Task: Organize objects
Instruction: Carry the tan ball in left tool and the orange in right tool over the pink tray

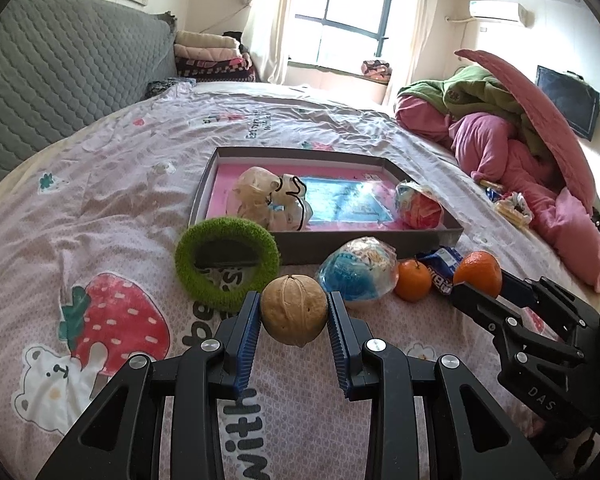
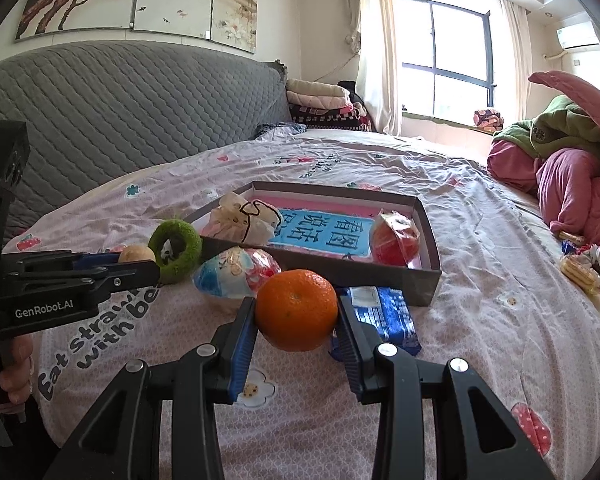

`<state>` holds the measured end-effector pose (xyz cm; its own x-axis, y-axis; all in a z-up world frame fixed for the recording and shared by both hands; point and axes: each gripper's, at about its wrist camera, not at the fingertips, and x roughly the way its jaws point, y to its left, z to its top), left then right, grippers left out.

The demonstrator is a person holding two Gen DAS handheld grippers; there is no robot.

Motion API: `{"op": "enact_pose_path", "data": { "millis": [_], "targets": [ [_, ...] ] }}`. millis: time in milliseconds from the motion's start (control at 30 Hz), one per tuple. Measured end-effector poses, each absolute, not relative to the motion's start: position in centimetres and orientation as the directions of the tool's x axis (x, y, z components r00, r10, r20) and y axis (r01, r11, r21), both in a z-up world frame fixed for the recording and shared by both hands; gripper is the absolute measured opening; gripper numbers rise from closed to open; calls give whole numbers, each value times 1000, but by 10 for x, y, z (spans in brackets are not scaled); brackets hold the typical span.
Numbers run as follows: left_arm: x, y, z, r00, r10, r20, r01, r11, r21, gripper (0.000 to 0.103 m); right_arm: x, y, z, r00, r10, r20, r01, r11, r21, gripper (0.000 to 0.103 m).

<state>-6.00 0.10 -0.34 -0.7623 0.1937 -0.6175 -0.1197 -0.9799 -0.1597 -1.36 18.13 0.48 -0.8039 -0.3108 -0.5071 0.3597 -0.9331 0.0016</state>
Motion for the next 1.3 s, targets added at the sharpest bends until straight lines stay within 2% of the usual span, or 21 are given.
{"op": "enact_pose_path", "data": {
  "millis": [333, 1300],
  "targets": [
    [-74, 4, -2, -762, 211, -612, -134, -976, -170, 34, -29, 177, 10, -808, -311, -500, 362, -932, -6, 39],
    [-111, -7, 18, -787, 162, -595, -80, -983, -163, 34, -73, 179, 35, -830, -322, -455, 360, -933, 3, 39]
  ]
}}
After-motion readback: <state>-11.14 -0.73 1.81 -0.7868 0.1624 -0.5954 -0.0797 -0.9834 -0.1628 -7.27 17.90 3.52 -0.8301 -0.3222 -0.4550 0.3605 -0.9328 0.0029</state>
